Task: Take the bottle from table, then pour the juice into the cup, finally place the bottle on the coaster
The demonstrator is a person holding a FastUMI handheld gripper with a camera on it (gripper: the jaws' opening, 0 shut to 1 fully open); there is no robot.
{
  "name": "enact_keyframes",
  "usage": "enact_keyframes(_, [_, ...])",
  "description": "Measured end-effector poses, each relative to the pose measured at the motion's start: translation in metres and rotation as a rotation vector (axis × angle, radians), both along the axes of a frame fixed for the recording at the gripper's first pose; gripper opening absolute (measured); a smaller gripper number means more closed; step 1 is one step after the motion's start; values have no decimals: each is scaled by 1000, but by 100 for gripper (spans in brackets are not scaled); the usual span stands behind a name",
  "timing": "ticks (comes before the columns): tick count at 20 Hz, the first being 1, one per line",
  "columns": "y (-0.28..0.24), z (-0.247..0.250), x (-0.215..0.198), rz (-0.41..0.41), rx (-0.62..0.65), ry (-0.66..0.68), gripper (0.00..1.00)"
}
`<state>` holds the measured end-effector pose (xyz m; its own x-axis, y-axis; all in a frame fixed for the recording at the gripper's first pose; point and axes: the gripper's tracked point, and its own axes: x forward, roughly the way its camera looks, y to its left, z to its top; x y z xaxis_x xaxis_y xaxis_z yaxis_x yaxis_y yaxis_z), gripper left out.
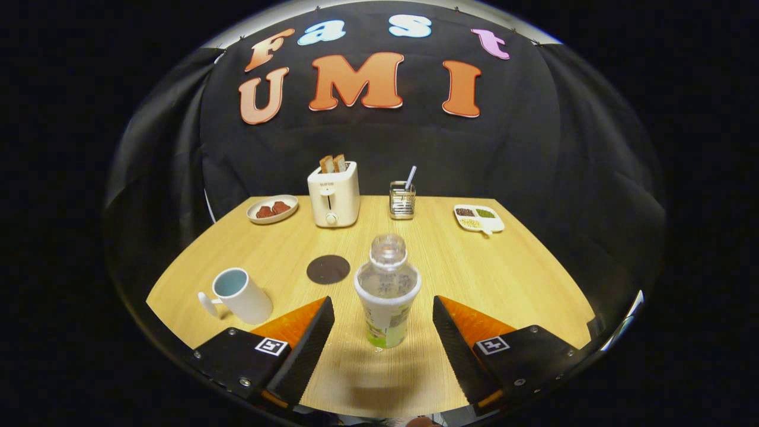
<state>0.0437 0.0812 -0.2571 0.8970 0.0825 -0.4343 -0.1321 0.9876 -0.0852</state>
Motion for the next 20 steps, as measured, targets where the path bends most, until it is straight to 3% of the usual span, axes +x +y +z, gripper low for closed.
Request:
enact_keyframes(5, [-2, -38, 16, -43, 22, 53, 100])
enact_keyframes(13, [-1, -50, 38, -91, 67, 73, 96])
enact_keyframes(16, [-1, -50, 40, -112, 58, 97, 63])
enact_keyframes(20, [9, -25, 35, -96, -31, 87, 57])
